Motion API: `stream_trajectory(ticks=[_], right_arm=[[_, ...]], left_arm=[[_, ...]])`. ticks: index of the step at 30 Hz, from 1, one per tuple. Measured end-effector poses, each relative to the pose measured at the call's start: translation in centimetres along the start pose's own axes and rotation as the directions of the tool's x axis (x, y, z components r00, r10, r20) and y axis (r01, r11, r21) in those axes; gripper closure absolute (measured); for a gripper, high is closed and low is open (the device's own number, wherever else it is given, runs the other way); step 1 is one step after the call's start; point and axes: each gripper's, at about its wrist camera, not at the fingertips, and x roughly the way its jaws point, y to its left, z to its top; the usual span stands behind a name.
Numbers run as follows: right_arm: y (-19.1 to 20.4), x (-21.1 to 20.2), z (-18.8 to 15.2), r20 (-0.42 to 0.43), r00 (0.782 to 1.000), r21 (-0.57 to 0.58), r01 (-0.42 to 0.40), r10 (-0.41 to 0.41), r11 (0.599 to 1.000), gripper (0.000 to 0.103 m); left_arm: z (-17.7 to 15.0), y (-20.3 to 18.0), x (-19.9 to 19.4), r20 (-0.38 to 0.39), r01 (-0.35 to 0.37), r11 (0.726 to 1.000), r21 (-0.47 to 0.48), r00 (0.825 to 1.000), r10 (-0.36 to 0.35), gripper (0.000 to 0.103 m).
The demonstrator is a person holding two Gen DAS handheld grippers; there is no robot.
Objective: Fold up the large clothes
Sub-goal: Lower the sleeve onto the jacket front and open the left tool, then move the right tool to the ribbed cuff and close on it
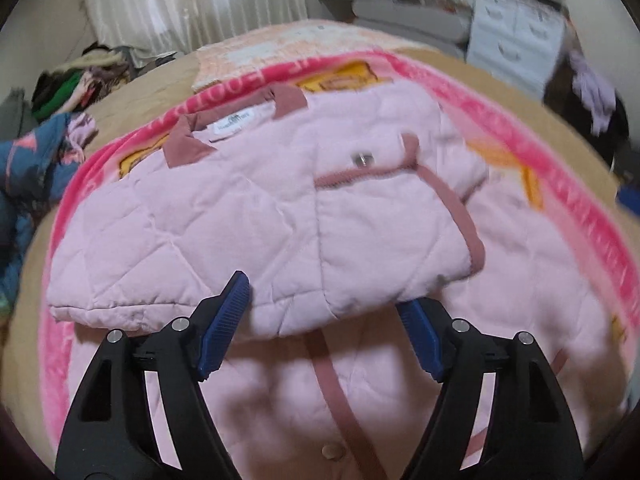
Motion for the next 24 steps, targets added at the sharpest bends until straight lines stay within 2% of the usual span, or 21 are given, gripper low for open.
stream_trajectory(ticks=[3, 4, 5, 9, 17, 24], right_arm=[[0.3, -0.2, 0.1, 0.002, 1.0, -0.008, 0.003, -0.003, 1.0, 0.005], [0.3, -0.2, 0.1, 0.002, 1.0, -0.008, 0.004, -0.004, 1.0, 0.005], [0.3, -0.2, 0.1, 0.002, 1.0, -0.008, 0.002, -0.002, 1.0, 0.005], [0.8, -0.2, -0.1, -0.01, 1.0, -0.012, 0.0, 0.0, 1.0, 0.005], [4.1, 1.7, -1.9, -0.105, 0.992, -0.054, -0.076, 0.07, 0.996, 0.005], [7.2, 4.6, -4.3, -0.197, 0.975, -0.088, -0.123, 0.104, 0.988, 0.005]], left_arm=[[-0.8, 0.0, -0.5, -0.028, 0.036, 0.999, -0.006, 0.999, -0.036, 0.026], [-1.0, 0.1, -0.7, -0.031, 0.049, 0.999, -0.013, 0.998, -0.05, 0.018], [-1.2, 0.3, -1.1, -0.029, 0.059, 0.998, -0.019, 0.998, -0.059, 0.015], [-1.7, 1.4, -3.4, 0.004, 0.062, 0.997, -0.035, 0.998, -0.062, 0.01], [-1.3, 7.1, -6.0, 0.046, -0.015, 0.99, -0.143, 0.999, 0.022, 0.009], [-2.2, 13.7, -7.3, 0.048, -0.075, 0.957, -0.281, 0.995, 0.092, 0.009]])
